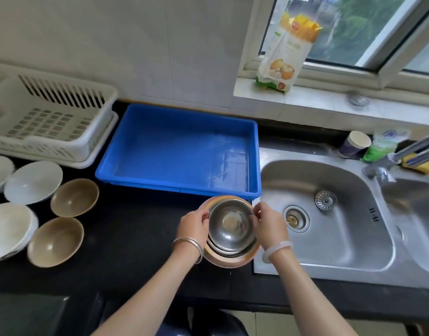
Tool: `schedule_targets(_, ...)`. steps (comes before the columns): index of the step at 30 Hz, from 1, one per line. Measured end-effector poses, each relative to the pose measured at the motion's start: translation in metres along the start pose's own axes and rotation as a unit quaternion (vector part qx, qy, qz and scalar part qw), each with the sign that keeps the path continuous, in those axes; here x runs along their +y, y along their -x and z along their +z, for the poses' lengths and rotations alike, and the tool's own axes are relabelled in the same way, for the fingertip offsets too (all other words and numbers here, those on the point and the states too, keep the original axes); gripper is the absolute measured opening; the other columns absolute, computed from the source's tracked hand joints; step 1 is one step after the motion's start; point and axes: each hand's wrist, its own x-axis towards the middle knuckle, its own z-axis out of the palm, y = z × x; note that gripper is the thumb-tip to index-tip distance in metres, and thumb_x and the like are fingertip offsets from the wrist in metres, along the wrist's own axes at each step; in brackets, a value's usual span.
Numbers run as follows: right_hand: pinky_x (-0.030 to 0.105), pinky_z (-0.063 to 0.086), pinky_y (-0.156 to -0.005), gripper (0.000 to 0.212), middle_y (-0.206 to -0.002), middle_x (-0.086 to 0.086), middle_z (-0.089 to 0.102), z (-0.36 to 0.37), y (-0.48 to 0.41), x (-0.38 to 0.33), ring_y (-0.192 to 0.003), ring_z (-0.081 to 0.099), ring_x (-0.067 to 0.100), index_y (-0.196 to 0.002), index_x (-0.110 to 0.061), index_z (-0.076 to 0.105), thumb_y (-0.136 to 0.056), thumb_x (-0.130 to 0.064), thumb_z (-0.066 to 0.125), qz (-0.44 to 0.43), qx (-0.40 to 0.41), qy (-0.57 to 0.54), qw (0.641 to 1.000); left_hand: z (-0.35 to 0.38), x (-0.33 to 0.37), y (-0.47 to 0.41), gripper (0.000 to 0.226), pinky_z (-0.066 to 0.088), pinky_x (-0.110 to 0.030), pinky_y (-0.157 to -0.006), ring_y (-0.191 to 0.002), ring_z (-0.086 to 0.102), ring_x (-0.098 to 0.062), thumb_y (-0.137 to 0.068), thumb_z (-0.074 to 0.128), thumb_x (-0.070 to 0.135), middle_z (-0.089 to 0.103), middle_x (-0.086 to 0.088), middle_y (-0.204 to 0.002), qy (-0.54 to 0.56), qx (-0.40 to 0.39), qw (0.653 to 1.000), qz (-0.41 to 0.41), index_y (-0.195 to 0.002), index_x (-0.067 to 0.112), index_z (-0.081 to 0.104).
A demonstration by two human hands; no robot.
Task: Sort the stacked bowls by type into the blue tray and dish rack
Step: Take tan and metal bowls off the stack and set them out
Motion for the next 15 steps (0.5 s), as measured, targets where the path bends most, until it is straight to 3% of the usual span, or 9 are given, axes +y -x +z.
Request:
schedule_targets(4,0.031,0.035,-0.059,0.012,-0.076,0.011,0.064,-0.009,0.001,0.009,-0.069,0.055,0.031,-0.080,-0.016,0.048,-0.087,-0.014,0.058,0.021,0.002,-0.044,0.999,0.001,0.002,0.000,0.034,0.052,-0.032,-0.086,-0.100,0.062,-0.021,-0.093,0.044,0.010,0.065,-0.006,-0.114,-0.018,0.000,1.000,0.007,-0.123,0.019,0.058)
schedule_targets(8,0.034,0.047,-0.064,0.012,-0.076,0.012,0.066,-0.020,0.002,0.014,-0.070,0.061,0.034,-0.080,-0.015,0.049,-0.086,-0.013,0.058,0.035,0.006,-0.070,0.997,0.004,0.006,-0.002,0.036,0.053,-0.028,-0.078,-0.091,0.062,-0.018,-0.093,0.043,0.009,0.064,-0.005,-0.112,-0.033,-0.020,0.999,0.003,-0.124,0.021,0.056)
schedule_targets(15,0.047,0.055,-0.070,0.009,-0.075,0.015,0.066,-0.027,0.010,0.021,-0.069,0.063,0.036,-0.081,-0.012,0.052,-0.085,-0.010,0.060,0.053,0.011,-0.108,0.993,0.005,0.007,-0.012,0.031,0.045,-0.025,-0.089,-0.105,0.059,-0.017,-0.087,0.056,0.008,0.064,-0.004,-0.116,0.021,-0.026,0.999,-0.031,-0.118,0.015,0.060)
